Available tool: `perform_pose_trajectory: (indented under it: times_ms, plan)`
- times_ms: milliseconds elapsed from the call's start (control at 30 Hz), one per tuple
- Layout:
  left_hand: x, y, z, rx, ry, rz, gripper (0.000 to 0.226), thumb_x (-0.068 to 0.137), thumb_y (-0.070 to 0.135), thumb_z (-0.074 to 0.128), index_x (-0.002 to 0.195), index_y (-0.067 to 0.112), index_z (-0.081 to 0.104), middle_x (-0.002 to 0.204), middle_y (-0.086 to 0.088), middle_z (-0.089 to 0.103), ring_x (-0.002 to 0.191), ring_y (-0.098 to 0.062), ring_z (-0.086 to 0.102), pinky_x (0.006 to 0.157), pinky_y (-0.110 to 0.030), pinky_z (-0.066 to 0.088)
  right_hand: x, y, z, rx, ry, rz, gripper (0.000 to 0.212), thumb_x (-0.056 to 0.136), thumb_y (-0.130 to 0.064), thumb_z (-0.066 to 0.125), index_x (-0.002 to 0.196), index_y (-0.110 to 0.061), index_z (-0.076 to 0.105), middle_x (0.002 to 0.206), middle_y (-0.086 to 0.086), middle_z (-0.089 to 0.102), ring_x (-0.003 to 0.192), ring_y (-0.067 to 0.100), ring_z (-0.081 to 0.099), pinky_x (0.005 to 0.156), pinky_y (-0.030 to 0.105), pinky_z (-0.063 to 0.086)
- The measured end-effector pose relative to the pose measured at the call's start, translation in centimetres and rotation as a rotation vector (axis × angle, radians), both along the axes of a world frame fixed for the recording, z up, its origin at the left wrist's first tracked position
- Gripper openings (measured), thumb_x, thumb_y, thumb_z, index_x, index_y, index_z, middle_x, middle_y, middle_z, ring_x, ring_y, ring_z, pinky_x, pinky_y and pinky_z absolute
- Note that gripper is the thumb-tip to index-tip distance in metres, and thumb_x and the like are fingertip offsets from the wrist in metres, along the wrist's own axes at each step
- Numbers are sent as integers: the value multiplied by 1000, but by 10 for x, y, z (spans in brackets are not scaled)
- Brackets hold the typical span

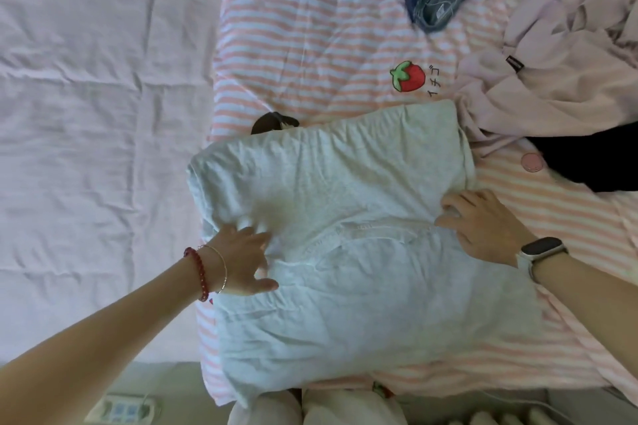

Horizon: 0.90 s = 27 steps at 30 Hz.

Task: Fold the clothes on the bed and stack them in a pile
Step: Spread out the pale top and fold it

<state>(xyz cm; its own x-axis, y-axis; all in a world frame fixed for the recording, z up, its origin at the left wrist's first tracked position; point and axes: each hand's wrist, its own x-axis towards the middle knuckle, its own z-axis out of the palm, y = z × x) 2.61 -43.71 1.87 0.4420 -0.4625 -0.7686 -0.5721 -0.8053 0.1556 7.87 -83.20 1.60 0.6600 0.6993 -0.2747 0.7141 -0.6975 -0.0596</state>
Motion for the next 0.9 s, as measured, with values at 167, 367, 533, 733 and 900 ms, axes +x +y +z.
perform_pose_trajectory:
  times_ms: [167, 367, 533, 733, 900]
  plan:
    - [32, -7, 2, -526, -742, 306, 37, 86, 31, 41, 80, 10, 71, 88, -8, 68, 83, -31, 66, 72, -41, 51, 19, 46, -3, 164, -136, -135, 34, 79, -18, 39, 91, -9, 69, 103, 12, 65, 88, 32, 63, 79, 41, 34]
    - [76, -53, -32, -153, -650, 580, 59, 93, 48, 20, 147, 22, 24, 154, -11, 22, 141, -37, 17, 108, -61, -3, 64, 145, -35, 90, -5, -271, 52, 98, -34, 29, 148, -20, 21, 155, 8, 17, 143, 30, 14, 109, 61, 5]
    - [71, -16, -78, -52, -594, 825, 66, 90, 57, 10, 148, 27, 5, 158, -5, 5, 144, -31, -4, 112, -57, -4, 87, 120, -82, -90, -18, -355, 51, 97, -45, 9, 140, -35, -16, 157, 0, -8, 144, 27, -9, 112, 51, -9]
    - [69, 7, -79, -92, -581, 1017, 65, 89, 57, 7, 149, 29, 6, 158, -3, 5, 144, -29, 1, 115, -48, 0, 103, 64, -76, -164, -43, -479, 59, 94, -48, 4, 149, -26, 9, 157, 5, 9, 145, 26, 5, 114, 42, -6]
    - [86, 34, -66, -72, -408, 1020, 60, 93, 53, 25, 147, 31, 11, 155, -4, 14, 143, -23, 9, 112, -56, 1, 123, 57, -54, -244, -116, -497, 54, 98, -35, 23, 146, -11, 23, 153, 4, 24, 142, 29, 15, 111, 56, 4]
